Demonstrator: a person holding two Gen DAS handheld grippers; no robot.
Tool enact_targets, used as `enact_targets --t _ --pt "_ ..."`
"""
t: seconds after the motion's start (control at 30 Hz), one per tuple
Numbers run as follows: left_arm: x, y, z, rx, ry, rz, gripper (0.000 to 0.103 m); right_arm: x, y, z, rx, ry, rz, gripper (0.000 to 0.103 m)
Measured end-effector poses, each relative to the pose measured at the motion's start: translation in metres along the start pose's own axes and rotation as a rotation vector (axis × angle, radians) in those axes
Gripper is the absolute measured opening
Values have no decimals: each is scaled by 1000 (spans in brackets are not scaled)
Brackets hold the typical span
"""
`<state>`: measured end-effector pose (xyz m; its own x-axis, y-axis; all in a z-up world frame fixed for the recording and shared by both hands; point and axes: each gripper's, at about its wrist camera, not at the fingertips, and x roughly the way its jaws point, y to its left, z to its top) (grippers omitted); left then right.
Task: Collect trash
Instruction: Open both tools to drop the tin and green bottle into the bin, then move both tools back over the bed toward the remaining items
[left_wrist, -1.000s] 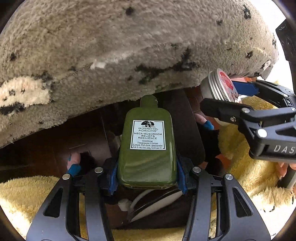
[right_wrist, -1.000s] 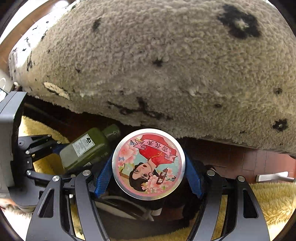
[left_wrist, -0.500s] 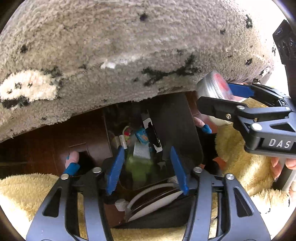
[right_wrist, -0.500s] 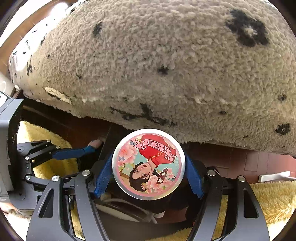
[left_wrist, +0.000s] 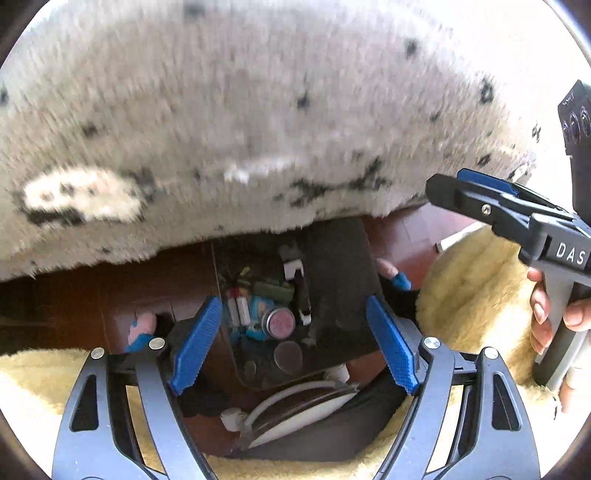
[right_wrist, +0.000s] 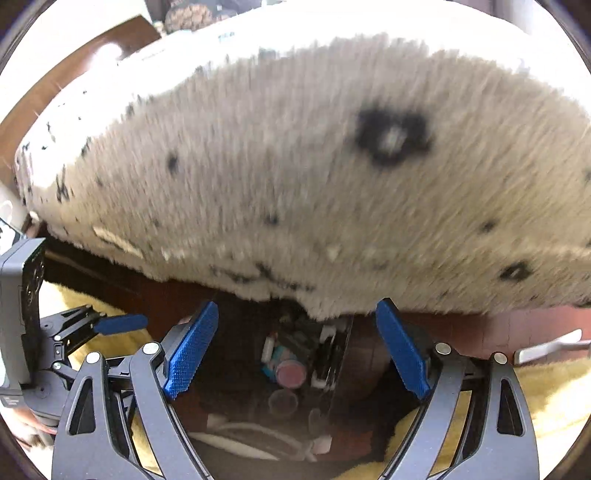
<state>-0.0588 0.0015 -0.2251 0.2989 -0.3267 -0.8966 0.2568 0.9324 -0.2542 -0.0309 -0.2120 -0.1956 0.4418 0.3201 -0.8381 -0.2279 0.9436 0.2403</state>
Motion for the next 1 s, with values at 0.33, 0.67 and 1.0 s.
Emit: enact_targets --t 0.33,0.67,1.0 --pt "-91 -6 48 50 -220 59 78 -84 -10 62 -28 -285 -74 88" --pt "-138 21 108 44 -332 147 79 -119 -43 118 28 -397 -165 88" --pt "-125 31 185 34 -336 213 80 -87 -31 178 -3 -367 -174 88"
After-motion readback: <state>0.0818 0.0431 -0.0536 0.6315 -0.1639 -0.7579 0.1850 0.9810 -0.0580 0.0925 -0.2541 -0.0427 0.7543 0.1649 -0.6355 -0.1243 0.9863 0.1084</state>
